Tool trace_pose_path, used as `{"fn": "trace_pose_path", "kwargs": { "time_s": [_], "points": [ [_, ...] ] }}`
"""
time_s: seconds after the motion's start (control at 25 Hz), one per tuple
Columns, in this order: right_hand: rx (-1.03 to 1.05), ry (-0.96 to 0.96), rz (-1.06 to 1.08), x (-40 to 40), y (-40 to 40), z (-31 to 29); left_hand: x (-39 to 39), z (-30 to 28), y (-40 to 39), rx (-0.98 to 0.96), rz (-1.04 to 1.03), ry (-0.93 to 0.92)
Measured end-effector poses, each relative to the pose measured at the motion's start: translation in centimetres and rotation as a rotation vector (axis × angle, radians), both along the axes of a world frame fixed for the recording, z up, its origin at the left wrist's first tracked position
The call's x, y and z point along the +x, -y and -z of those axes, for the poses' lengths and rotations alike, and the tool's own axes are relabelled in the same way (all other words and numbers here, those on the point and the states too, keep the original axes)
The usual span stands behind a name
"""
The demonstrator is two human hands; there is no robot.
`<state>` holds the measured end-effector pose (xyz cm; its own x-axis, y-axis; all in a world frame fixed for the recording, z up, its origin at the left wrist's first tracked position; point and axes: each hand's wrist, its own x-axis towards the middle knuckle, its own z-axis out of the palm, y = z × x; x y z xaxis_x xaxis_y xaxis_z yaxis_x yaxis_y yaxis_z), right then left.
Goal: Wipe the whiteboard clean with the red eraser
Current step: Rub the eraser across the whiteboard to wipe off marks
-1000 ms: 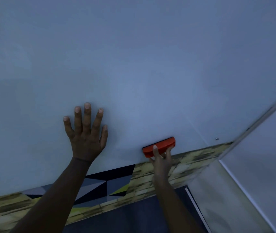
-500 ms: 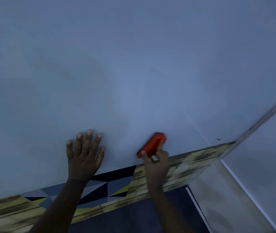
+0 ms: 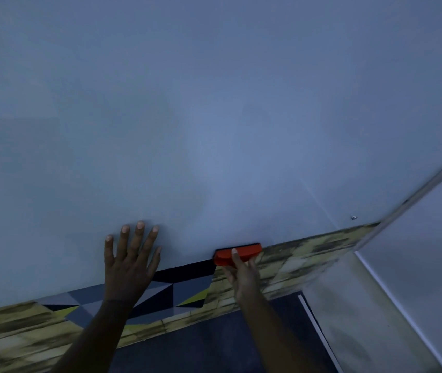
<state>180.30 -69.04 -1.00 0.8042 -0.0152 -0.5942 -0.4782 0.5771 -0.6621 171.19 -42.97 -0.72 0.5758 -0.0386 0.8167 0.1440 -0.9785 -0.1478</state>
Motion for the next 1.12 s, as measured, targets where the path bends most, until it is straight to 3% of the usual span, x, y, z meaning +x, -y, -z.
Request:
{"fn": "trace_pose_path", "kwargs": {
  "time_s": [0.16, 0.32, 0.52, 0.64, 0.84, 1.0, 1.12],
  "points": [
    [0.099, -0.046, -0.075, -3.1, -4.4, 0.4, -1.9, 2.0, -0.3, -0.039, 0.003, -0.112],
    [0.126, -0.007, -0.001, -3.0, -5.2, -2.4, -3.9, 2.0, 0.0, -0.101, 0.013, -0.204],
    [-0.015, 0.200, 0.160, 0.3, 0.9, -6.6, -5.3, -0.8, -0.8, -0.092, 0.051, -0.157],
    [-0.040, 0.219, 0.184, 1.4, 2.8, -6.9, -6.3, -2.7, -2.2, -0.122, 0.027, -0.093],
    [-0.111, 0.134, 0.125, -3.9, -5.7, -4.2, -7.1, -4.3, -4.2, -0.168, -0.015, -0.016],
    [-0.009, -0.022, 0.003, -8.4, -11.1, -1.5, -8.1, -4.9, -5.3, -0.217, -0.034, -0.016],
    [-0.031, 0.117, 0.063, -7.6, -9.6, -2.9, -8.7, -5.7, -5.7, -0.270, -0.039, -0.018]
  ]
}}
